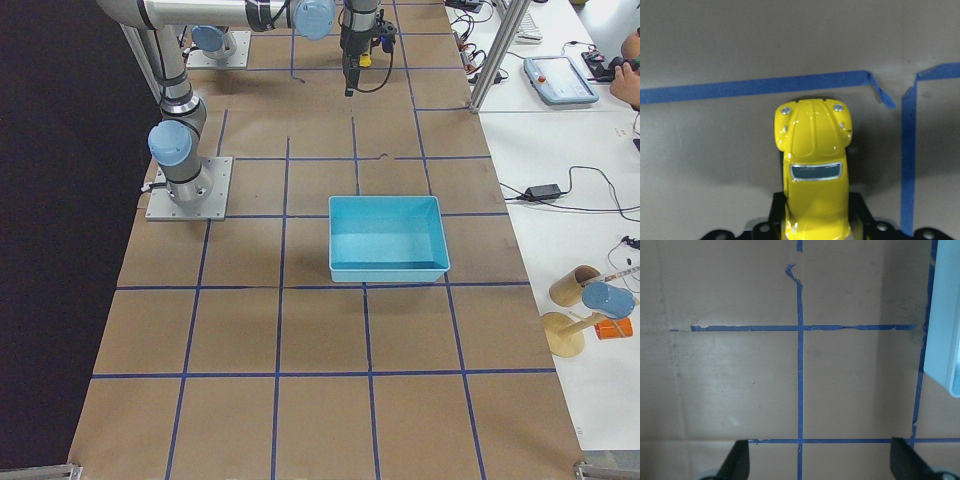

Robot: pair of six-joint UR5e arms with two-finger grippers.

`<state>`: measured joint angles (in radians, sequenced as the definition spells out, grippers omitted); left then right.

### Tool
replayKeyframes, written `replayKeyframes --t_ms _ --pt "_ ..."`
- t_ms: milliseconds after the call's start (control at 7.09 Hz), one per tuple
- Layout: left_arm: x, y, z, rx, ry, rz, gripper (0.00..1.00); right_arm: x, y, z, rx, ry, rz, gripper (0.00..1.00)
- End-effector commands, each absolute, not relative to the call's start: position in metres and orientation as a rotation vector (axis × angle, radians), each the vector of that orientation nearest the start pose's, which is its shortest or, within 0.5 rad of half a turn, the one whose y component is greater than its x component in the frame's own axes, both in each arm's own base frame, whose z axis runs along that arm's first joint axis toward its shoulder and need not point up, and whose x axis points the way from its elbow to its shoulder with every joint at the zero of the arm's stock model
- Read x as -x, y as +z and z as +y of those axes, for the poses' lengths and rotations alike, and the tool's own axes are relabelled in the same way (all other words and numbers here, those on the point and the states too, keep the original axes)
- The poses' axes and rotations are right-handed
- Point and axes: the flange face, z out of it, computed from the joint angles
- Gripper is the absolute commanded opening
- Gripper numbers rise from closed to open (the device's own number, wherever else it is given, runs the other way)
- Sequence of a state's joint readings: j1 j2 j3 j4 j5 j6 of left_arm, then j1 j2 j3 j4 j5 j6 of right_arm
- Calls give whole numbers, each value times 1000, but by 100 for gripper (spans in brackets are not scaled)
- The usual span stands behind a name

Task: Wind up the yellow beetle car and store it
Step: 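Pull the car back toward the robot with the left gripper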

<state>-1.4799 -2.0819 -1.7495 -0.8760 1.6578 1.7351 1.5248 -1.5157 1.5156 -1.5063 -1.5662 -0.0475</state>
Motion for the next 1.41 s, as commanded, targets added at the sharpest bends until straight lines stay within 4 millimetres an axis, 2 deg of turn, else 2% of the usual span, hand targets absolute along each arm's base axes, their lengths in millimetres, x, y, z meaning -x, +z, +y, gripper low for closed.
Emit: replayKeyframes --t_ms 0,706,1270 --pt "56 183 -619 2326 -117 -2187 32 -110 481 -515 2 98 3133 100" --pt "12 182 -619 2326 -186 -2203 32 -110 481 -515 2 98 3133 100" --pt "-4 182 -618 2331 -258 -2225 32 -110 481 -515 2 98 3133 100"
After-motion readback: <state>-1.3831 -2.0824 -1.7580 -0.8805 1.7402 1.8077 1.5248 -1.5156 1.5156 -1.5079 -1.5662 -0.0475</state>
